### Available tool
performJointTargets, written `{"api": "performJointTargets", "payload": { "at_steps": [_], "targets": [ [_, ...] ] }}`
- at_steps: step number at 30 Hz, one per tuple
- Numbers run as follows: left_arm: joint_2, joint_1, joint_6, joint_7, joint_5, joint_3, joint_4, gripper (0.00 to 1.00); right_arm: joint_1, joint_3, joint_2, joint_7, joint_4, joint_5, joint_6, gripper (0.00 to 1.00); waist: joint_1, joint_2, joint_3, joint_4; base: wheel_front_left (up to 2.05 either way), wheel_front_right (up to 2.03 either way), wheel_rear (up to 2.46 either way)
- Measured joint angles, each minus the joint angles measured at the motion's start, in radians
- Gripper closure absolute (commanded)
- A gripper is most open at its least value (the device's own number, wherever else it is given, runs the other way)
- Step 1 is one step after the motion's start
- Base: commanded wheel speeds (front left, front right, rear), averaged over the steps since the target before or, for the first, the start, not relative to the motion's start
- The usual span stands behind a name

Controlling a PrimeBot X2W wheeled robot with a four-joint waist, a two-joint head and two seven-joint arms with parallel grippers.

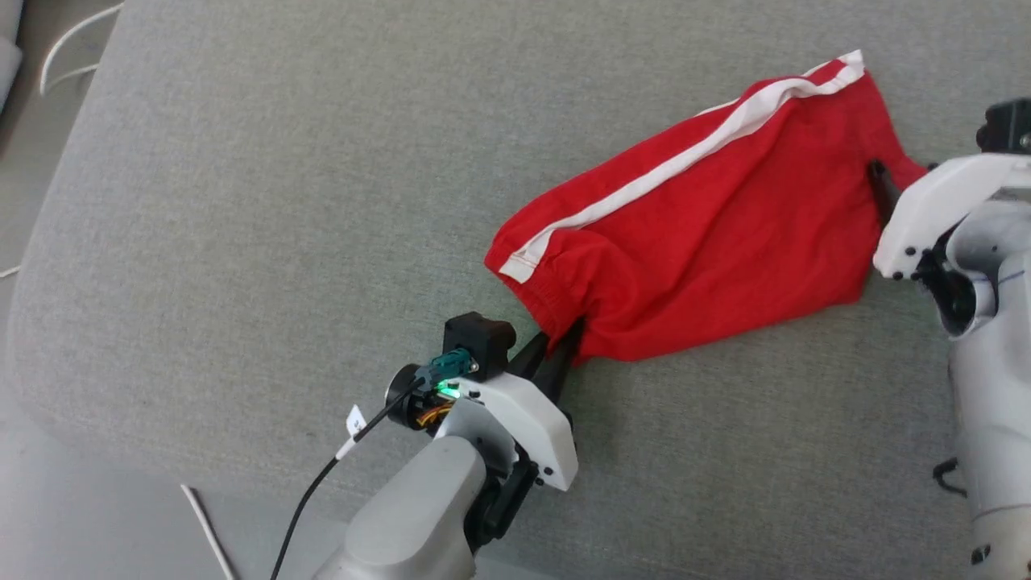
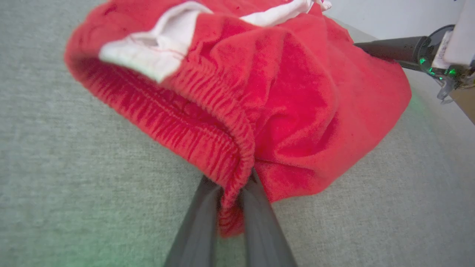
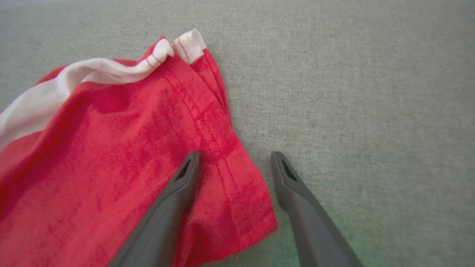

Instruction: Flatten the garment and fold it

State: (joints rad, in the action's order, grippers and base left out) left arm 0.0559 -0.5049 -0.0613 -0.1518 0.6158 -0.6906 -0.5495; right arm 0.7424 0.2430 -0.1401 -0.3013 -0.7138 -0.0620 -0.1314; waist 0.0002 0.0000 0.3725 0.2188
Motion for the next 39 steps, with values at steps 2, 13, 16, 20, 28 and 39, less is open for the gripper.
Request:
{"api": "performJointTargets", "payload": {
  "at_steps": [2, 13, 16, 20, 28, 39],
  "targets": [
    [-0.003, -0.005, 0.0, -0.003, 0.0, -0.005, 0.003, 1.0, 0.033, -0.01, -0.01, -0.034, -0.017, 0.01, 0.0, 0.0, -0.0002, 0.0, 0.011, 0.01, 0.0, 0.0, 0.0],
    [-0.003, -0.014, 0.007, -0.012, 0.008, -0.014, -0.009, 1.0, 0.085, -0.085, -0.026, -0.15, -0.029, -0.007, 0.0, 1.0, -0.0001, 0.0, 0.011, 0.004, 0.0, 0.0, 0.0],
    [0.002, -0.014, 0.006, -0.011, 0.011, -0.015, -0.019, 1.0, 0.044, -0.098, -0.037, -0.135, 0.002, -0.044, 0.0, 1.0, -0.0001, 0.0, -0.007, -0.006, 0.0, 0.0, 0.0],
    [0.015, -0.01, 0.007, 0.002, 0.016, -0.022, -0.028, 1.0, -0.038, -0.109, -0.062, -0.125, 0.094, -0.104, 0.0, 1.0, 0.0, 0.0, -0.038, -0.019, 0.0, 0.0, 0.0],
    [0.076, 0.048, 0.003, 0.047, 0.023, -0.03, 0.018, 1.0, -0.292, -0.087, -0.052, -0.177, 0.433, -0.216, 0.0, 1.0, -0.0002, 0.0, -0.1, -0.069, 0.0, 0.0, 0.0],
    [0.203, 0.143, 0.027, 0.22, 0.092, -0.05, 0.237, 1.0, -0.627, 0.022, 0.076, -0.249, 0.755, -0.21, 0.0, 1.0, -0.0004, 0.0, -0.167, -0.141, 0.0, 0.0, 0.0]
  ]
}}
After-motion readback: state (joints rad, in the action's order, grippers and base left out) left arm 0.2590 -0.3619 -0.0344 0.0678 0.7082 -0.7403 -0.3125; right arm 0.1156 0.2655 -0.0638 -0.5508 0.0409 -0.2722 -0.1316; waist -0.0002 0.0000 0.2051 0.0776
